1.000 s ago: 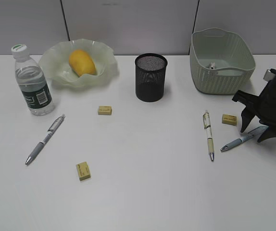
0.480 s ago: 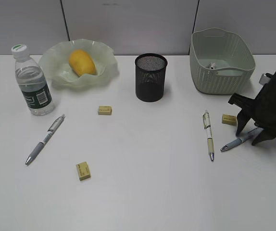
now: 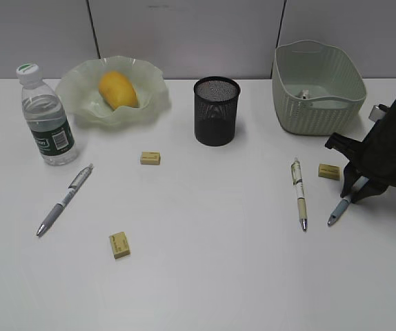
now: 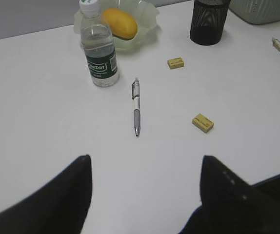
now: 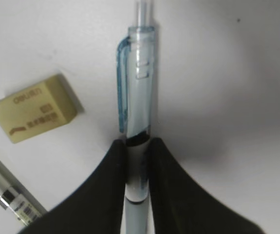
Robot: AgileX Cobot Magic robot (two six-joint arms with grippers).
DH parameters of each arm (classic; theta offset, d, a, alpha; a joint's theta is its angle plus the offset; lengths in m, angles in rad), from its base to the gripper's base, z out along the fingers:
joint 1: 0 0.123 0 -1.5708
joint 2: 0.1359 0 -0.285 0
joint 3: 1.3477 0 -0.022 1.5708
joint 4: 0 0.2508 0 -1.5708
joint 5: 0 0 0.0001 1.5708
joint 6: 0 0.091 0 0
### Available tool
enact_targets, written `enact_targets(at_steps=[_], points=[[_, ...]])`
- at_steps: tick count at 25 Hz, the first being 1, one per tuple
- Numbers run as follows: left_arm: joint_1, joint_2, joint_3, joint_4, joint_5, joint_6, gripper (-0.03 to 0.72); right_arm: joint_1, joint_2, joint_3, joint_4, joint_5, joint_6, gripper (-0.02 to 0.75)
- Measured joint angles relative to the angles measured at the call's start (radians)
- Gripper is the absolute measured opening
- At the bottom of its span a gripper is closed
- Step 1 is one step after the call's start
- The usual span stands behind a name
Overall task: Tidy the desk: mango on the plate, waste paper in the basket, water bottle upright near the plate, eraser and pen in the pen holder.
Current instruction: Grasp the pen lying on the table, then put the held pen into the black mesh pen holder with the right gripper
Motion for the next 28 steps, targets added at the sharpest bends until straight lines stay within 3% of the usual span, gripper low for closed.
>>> enact_targets(at_steps=[12,22,28], points=[[0.0,0.0,0.0,0.0,0.0,0.0,0.523,0.0,-0.027,0.0,-0.023,0.054,-0.041,0.133],[0.0,0.0,0.0,0.0,0.0,0.0,0.523,0.0,-0.24,0.0,-0.144,0.13,-0.084,0.132],[0.0,0.0,0.0,0.0,0.0,0.0,0.523,0.0,-0.369,-0.058,-0.103,0.073,-0.206,0.132]])
